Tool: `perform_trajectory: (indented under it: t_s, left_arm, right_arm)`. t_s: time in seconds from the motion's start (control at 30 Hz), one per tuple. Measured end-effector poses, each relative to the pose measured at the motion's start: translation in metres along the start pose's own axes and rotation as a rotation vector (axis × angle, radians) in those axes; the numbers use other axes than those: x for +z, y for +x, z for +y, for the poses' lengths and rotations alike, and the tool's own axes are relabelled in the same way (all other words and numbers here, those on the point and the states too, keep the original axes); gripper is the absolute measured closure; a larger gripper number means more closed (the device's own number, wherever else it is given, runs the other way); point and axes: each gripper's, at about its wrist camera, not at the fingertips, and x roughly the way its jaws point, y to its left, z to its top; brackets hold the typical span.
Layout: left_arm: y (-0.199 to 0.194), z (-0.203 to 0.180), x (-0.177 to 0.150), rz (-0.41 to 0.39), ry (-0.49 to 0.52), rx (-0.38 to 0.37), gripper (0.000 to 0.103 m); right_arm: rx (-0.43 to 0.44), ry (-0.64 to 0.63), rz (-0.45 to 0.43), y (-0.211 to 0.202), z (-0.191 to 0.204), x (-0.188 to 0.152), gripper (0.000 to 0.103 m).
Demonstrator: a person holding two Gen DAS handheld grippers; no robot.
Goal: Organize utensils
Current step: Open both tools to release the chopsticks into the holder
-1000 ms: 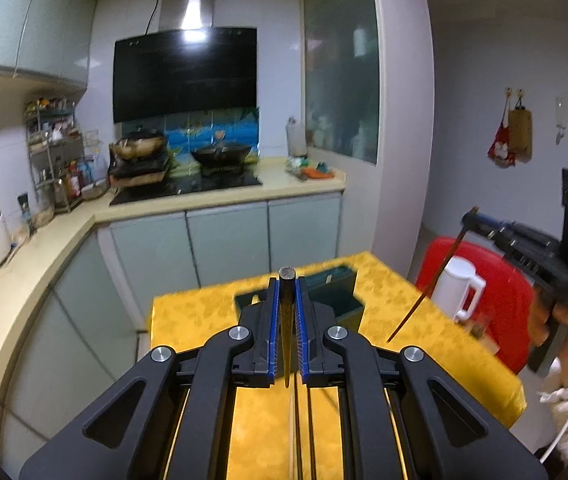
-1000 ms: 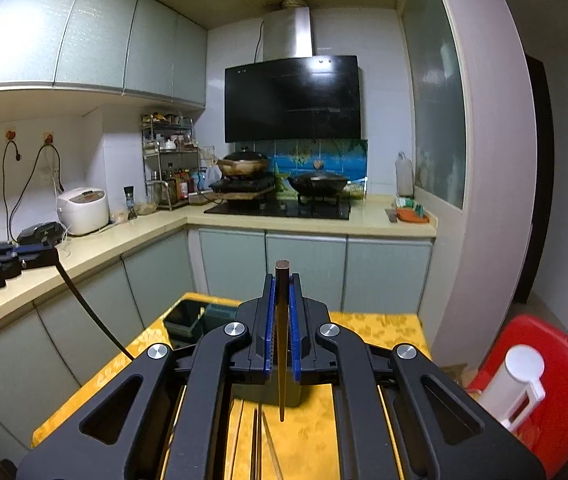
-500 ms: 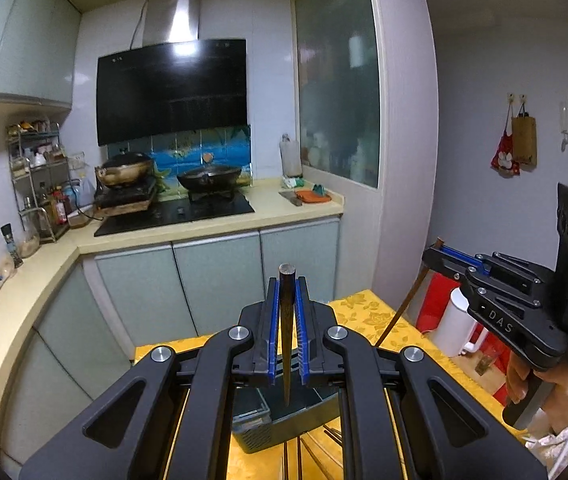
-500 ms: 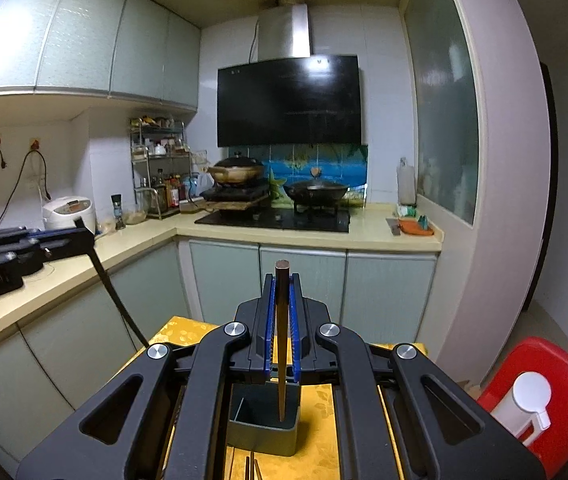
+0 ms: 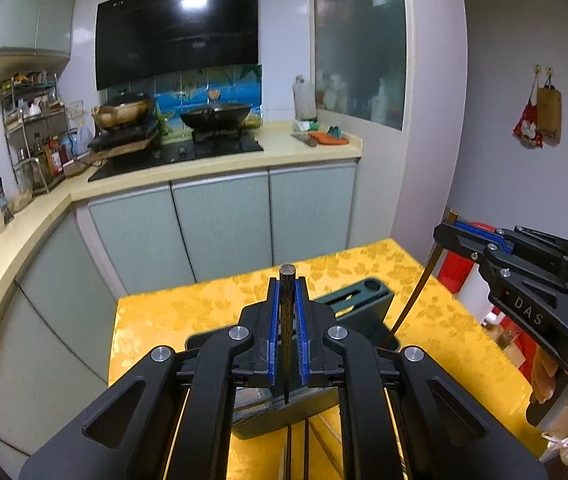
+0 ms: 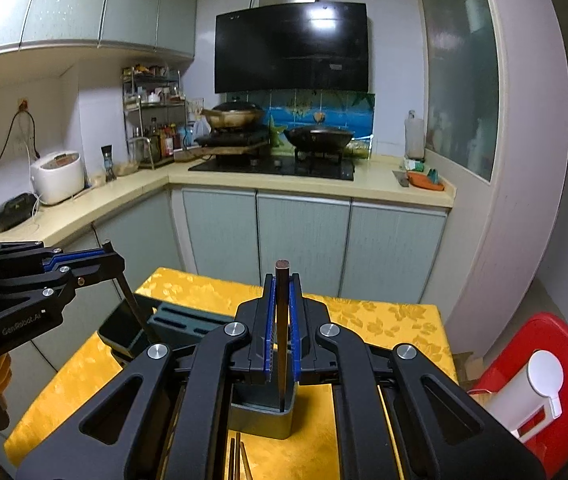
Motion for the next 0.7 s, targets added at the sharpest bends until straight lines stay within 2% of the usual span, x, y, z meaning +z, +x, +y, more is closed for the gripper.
perform_trajectory:
  t_s: [0.2, 0.23, 0.27, 0.33, 0.37, 0.4, 0.57, 0.7]
  left_arm:
    - [0.002, 0.002, -0.008, 0.004, 0.005, 0.024, 0.094]
    - [0.001, 0.003, -0.009, 0.004, 0.007, 0.026, 0.089]
    - [0.0, 0.002, -0.009, 0.001, 0.008, 0.027, 0.078]
    - [-0.006, 0.002, -0.009, -0.015, 0.004, 0.03, 0.064]
    - [-0.008, 0.002, -0.009, -0.022, 0.004, 0.03, 0.06]
    - [-0.011, 0.002, -0.008, -0.031, 0.003, 0.028, 0.058]
    - [-0.027, 0.005, -0.007, -0.069, -0.003, 0.041, 0.036]
    - [-0.047, 0.008, -0.009, -0.111, -0.007, 0.056, 0.028]
  right_arm:
    - [-0.01, -0.015, 0.005, 0.005, 0.002, -0.005, 0.094]
    - [-0.017, -0.024, 0.006, 0.004, 0.004, -0.005, 0.093]
    - [-0.018, -0.027, 0.006, 0.005, 0.004, -0.005, 0.091]
    - [-0.024, -0.03, -0.001, 0.004, 0.003, -0.003, 0.071]
    - [-0.035, -0.032, -0.01, 0.002, 0.004, -0.002, 0.056]
    - [-0.052, -0.035, -0.029, -0.001, 0.005, -0.001, 0.05]
    - [-0.065, -0.039, -0.056, -0.012, 0.004, 0.002, 0.047]
    - [-0.079, -0.038, -0.092, -0.028, 0.002, 0.006, 0.04]
